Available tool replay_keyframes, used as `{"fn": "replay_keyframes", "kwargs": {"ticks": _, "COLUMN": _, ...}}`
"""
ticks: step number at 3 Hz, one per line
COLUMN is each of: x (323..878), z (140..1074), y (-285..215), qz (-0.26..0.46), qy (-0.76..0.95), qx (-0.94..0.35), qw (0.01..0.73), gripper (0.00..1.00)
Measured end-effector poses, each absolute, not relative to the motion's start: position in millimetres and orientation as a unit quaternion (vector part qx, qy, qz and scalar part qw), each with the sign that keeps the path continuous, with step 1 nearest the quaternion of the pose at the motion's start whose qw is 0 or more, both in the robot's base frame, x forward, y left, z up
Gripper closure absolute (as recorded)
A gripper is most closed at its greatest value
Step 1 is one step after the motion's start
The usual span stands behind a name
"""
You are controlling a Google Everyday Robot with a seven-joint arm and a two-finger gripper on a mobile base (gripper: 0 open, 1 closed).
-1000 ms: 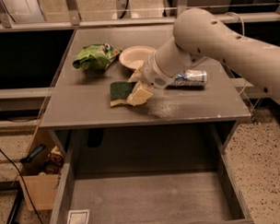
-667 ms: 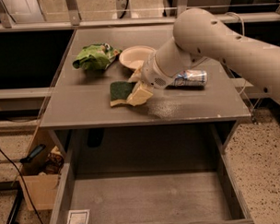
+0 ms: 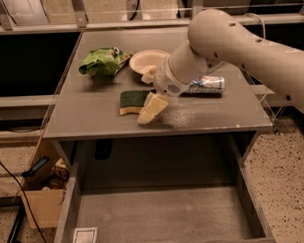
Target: Pick sponge from top drawer and place on counter
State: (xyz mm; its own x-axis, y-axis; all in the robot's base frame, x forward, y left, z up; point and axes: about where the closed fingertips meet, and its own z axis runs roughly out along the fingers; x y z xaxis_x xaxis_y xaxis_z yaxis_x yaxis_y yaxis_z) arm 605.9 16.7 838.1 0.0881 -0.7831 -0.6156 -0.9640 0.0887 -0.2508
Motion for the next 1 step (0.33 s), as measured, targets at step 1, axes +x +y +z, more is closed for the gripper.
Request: {"fn": "replay_keyframes", "kwargs": {"ticks": 1, "x": 605.9, "z": 838.1, "y": 16.7, "qz": 0.138, "qy": 0.661, "qx": -0.661, "qw": 0.328, "gripper": 0.00}}
